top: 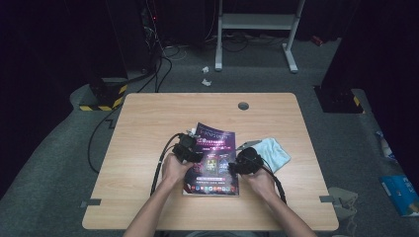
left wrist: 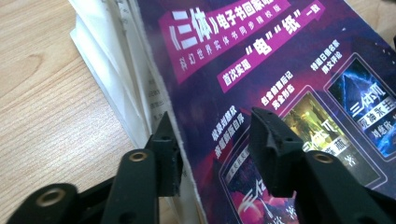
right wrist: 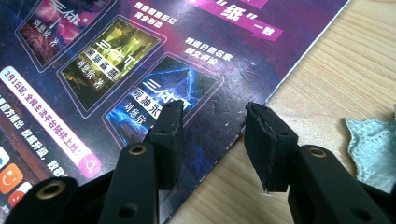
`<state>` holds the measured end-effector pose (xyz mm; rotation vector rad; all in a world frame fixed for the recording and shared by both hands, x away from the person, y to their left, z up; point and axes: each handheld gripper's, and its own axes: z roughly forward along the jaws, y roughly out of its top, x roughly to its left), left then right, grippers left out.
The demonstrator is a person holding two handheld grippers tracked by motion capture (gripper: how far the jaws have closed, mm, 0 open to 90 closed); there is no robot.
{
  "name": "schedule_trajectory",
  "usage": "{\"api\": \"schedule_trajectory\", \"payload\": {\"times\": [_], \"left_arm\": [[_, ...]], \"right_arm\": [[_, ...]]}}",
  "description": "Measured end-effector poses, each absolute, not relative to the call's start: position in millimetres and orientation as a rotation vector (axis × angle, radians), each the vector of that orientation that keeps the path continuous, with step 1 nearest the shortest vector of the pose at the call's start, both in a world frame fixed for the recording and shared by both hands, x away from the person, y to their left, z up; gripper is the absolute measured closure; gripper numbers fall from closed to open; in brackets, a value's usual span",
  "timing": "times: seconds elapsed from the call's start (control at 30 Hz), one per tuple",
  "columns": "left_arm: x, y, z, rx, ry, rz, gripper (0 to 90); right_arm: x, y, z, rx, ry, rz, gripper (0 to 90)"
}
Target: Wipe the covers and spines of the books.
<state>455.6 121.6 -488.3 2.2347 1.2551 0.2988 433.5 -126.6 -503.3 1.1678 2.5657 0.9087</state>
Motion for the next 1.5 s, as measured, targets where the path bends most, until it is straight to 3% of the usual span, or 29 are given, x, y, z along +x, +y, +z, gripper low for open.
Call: {"api": "schedule_trajectory", "payload": {"times": [0.17, 0.47, 1.5], "left_arm": [[461, 122, -490, 2.211, 1.296, 0.272, 63.7], [458, 135, -485, 2.118, 1.284, 0.18, 85.2], [439, 142, -454, 1.984, 1.187, 0.159, 86.9]], "right_arm": [[434, -127, -503, 1.164, 2.569, 0.906, 57.5], [437, -129, -503, 1.187, 2.581, 0.914, 56.0], [466, -137, -493, 1.359, 2.591, 0.977, 44.7]]}}
